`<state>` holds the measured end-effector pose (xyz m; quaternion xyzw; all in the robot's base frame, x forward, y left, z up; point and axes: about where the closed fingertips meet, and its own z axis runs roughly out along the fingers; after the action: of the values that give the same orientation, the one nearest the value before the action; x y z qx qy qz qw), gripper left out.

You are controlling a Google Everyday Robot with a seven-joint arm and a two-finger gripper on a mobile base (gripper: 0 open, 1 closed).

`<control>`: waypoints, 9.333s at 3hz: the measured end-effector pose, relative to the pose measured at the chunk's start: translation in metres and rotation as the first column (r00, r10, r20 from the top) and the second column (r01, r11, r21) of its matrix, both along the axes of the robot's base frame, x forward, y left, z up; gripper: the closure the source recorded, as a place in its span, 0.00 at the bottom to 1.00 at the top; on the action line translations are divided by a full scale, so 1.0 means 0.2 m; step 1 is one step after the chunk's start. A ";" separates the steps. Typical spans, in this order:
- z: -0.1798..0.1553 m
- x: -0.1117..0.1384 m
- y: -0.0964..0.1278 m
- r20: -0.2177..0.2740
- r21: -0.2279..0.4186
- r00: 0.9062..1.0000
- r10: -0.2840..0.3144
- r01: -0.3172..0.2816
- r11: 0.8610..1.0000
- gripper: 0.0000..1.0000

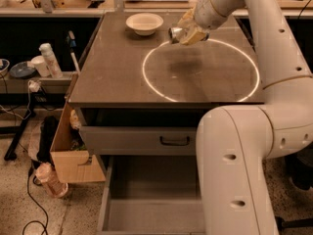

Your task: Place redbull can into middle drawer

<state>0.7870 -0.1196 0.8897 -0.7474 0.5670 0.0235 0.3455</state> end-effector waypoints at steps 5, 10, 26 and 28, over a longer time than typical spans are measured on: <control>0.27 -0.31 -0.21 0.027 0.129 0.997 0.072 -0.075 0.989 1.00; 0.68 -0.78 -0.38 0.286 0.041 0.949 -0.134 0.128 0.991 1.00; -0.26 -2.11 -0.11 -0.105 -0.154 0.977 -0.184 0.167 0.974 1.00; -0.60 -1.98 -0.03 -0.126 -0.277 0.970 -0.208 0.166 0.946 1.00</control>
Offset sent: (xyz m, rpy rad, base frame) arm -0.0448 -0.0347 0.0347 0.0915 0.0128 0.1308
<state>0.3908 -0.1255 0.7700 -0.7254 0.6584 -0.0278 0.1987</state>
